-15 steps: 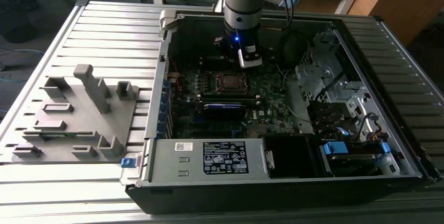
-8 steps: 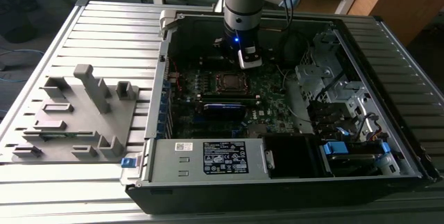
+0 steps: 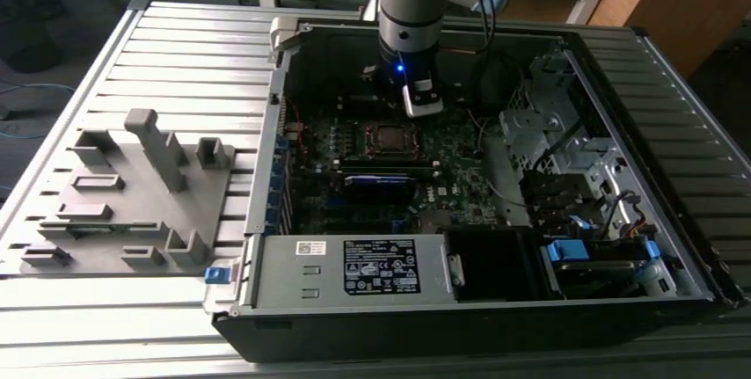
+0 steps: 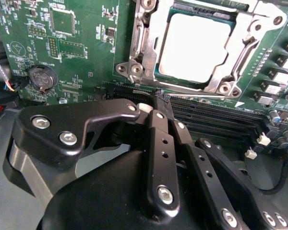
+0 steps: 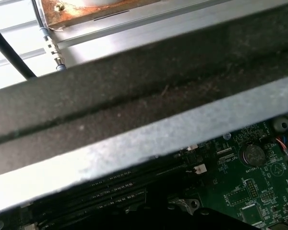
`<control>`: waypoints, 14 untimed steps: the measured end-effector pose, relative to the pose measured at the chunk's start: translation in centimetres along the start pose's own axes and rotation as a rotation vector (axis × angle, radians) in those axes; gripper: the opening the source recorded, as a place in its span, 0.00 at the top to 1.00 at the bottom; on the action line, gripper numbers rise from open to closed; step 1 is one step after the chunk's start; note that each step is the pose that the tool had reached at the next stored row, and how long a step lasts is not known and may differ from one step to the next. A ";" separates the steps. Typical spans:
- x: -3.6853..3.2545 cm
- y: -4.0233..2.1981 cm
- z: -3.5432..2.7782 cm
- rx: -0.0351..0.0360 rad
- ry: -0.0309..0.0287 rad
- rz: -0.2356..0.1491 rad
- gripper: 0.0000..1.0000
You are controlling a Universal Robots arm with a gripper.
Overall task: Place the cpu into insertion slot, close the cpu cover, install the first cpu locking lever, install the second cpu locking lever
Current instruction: 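Install the first cpu locking lever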
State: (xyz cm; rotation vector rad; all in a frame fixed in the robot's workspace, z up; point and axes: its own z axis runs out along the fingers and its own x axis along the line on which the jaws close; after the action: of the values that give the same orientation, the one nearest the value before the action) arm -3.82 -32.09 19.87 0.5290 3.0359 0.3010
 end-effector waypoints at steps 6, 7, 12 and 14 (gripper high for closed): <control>0.00 -0.04 0.18 0.0066 -0.0024 -0.001 0.90; 0.00 -0.04 0.18 0.0065 -0.0025 -0.001 0.90; 0.00 -0.03 0.19 0.0064 -0.0026 -0.001 0.90; 0.00 -0.02 0.17 0.0064 -0.0026 -0.001 0.90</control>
State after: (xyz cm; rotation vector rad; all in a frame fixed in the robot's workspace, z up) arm -3.81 -32.08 19.70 0.5286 3.0355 0.2904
